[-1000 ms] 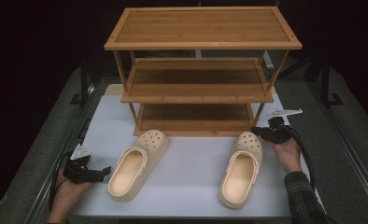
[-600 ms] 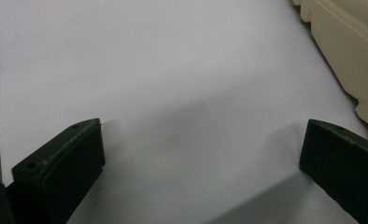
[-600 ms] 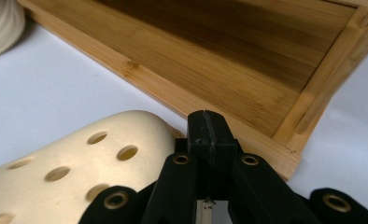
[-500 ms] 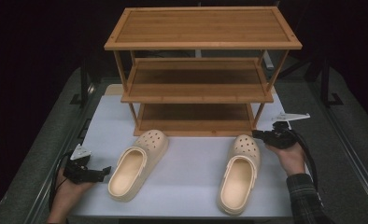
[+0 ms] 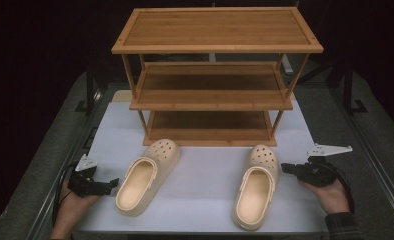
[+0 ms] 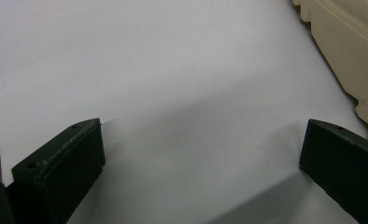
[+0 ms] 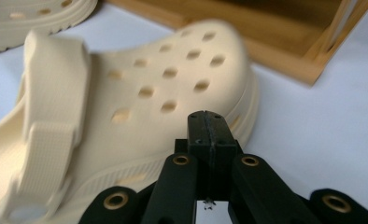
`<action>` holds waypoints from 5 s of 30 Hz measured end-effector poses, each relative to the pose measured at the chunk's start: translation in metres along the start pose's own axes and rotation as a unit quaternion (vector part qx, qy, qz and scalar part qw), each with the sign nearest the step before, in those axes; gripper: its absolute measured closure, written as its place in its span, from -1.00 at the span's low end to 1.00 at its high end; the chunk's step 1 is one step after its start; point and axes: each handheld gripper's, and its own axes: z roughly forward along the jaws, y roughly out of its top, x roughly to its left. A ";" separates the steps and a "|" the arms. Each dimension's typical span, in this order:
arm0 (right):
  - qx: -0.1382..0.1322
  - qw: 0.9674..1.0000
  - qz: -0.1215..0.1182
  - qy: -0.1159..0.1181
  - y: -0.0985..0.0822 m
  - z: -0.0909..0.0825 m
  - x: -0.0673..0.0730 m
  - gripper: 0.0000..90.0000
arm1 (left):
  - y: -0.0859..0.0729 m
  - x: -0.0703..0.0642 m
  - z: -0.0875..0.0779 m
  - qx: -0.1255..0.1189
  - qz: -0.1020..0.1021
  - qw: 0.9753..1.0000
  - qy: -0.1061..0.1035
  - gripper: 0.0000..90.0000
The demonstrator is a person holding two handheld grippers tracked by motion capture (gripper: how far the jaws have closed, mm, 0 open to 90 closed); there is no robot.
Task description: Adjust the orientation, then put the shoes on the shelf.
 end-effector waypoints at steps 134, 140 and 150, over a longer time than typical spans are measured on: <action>-0.012 1.000 -0.011 0.004 0.007 0.007 0.042 -0.01 | 0.024 -0.021 -0.054 -0.075 0.022 0.996 -0.041 -0.64; -0.017 1.000 -0.021 0.017 0.013 0.010 0.052 -0.01 | 0.036 -0.041 -0.055 -0.084 0.047 0.993 -0.061 -0.64; -0.024 0.998 -0.033 0.040 0.024 0.020 0.066 -0.01 | 0.049 -0.060 -0.047 -0.088 0.068 0.989 -0.095 -0.25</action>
